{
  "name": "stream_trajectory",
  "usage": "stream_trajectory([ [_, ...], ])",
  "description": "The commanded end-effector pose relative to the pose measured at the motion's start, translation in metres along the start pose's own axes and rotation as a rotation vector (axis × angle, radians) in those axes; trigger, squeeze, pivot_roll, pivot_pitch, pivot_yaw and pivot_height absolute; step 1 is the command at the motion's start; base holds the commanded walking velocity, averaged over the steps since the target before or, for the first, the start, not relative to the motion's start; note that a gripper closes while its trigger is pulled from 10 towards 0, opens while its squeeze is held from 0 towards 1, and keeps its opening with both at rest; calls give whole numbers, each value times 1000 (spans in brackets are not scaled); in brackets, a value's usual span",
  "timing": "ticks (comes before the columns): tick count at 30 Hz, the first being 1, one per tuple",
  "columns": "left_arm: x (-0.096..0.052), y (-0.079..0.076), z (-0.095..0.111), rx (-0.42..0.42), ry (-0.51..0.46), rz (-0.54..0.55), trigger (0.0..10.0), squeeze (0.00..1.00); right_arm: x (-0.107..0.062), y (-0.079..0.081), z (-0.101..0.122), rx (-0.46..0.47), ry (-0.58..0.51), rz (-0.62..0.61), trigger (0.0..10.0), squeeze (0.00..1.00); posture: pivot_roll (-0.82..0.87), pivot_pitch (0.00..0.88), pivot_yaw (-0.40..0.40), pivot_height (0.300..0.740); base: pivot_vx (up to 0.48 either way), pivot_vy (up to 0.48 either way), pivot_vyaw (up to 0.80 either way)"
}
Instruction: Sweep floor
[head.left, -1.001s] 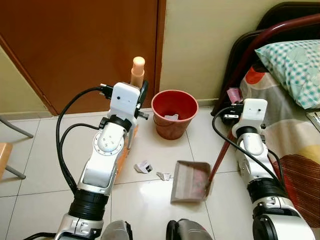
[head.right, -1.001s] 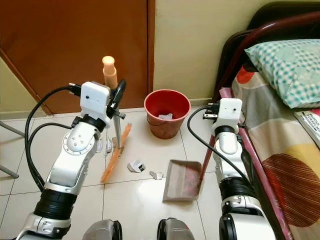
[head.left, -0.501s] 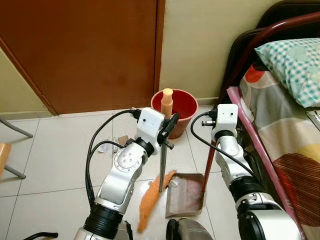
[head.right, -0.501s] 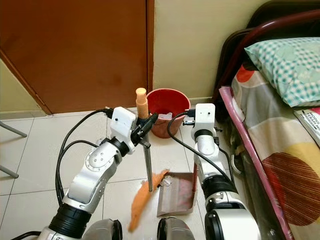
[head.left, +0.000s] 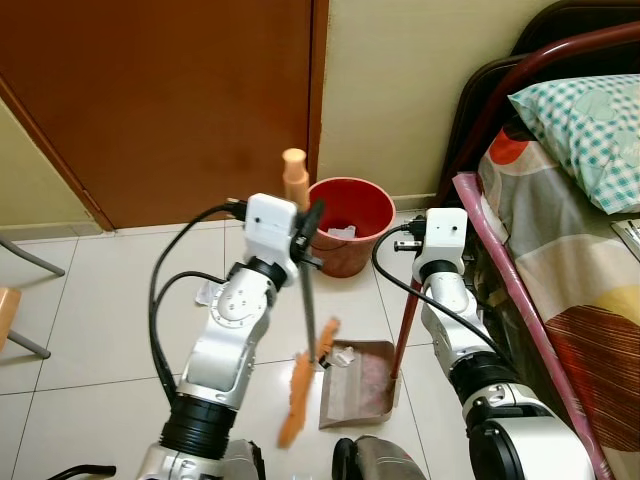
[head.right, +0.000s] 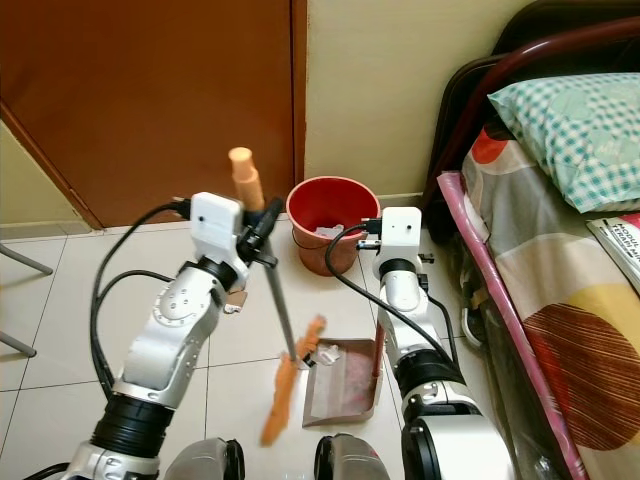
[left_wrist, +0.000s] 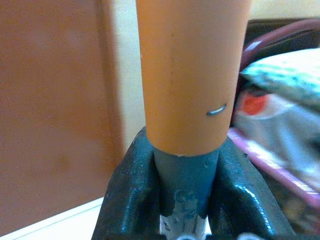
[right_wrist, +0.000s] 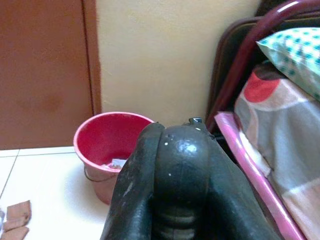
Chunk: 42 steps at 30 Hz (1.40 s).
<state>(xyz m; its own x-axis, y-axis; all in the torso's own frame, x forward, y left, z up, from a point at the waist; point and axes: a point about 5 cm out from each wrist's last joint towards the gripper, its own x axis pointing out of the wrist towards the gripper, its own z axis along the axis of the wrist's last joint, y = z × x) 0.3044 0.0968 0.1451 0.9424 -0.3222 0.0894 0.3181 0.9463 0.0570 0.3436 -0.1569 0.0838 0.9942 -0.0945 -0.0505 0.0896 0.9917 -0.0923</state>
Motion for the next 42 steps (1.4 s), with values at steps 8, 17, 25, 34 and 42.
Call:
stream_trajectory([
  [8,-23,36,-12,111,39,160,10000,0,-9,-23,-4,56,-17,-42,10000,0,21,95,-48,740,0,0,0],
  [17,-35,38,-24,137,76,176,10000,0,-17,-25,0,184,-38,-7,10000,0,30,69,-47,740,0,0,0],
  [25,-40,44,-28,140,82,238,10000,0,-31,-14,15,297,-94,128,10000,0,21,51,-44,740,0,0,0],
  [34,-20,41,11,107,-43,229,10000,0,-37,-5,5,313,-37,155,10000,0,35,43,-35,740,0,0,0],
  [42,-21,47,9,116,-38,272,10000,0,-35,0,10,331,-45,179,10000,0,35,45,-30,740,0,0,0],
])
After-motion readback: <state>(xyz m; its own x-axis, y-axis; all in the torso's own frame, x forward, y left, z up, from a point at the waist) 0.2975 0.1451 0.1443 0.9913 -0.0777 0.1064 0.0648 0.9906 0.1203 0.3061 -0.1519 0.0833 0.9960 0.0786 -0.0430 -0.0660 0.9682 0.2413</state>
